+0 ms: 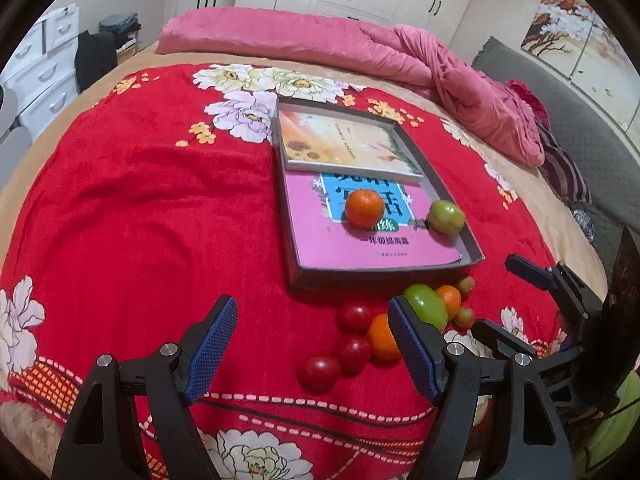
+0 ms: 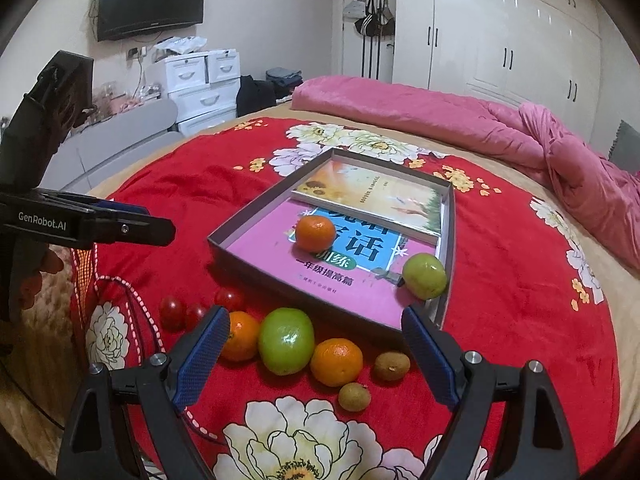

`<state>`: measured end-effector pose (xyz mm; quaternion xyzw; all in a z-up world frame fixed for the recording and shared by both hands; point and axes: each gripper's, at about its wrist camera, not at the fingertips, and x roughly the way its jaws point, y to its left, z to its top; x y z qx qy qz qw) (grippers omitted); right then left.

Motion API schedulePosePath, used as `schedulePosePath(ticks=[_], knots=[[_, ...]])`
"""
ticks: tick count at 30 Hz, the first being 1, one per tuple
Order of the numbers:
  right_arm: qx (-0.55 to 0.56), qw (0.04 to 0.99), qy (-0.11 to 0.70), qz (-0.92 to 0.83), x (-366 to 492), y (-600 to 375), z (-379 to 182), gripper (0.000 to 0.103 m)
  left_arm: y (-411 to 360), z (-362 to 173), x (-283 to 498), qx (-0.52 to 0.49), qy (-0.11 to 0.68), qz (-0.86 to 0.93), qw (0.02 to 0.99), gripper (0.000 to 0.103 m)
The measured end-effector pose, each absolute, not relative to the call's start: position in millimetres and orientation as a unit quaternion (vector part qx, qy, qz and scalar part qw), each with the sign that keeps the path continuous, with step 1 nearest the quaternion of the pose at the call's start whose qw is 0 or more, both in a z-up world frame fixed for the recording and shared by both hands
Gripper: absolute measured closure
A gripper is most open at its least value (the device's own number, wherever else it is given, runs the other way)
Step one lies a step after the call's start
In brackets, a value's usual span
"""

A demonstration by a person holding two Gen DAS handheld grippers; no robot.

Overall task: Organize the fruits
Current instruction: 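Withdraw both open tools from the tray back toward the remaining fruit, then grasp the large green lime with the right tool while the left tool grips a red tomato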

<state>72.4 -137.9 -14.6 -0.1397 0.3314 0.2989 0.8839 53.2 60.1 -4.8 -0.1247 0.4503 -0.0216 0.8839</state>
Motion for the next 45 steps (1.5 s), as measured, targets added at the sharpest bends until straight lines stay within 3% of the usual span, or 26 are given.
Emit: schedulePosePath(ticks=[27,38,45], knots=[[-0.200,0.864,0.342,0.309,60.3,-124.9,-29.2,0.016,41.3,-37.0,43.4,-0.081,0.530,-0.042,0.843,0.024],[-0.214,0.858,0.350,0.310,62.6,-122.4,-35.6,0.016,37.6,-54.7,50.7,-0.074,0.549,-0.068,0.830,0.062],[-0.225,0.855,0.352,0.307,68.0,-120.7,-39.5,0.016,35.0,-61.4,57.4,-0.060,0.551,-0.076,0.829,0.069]])
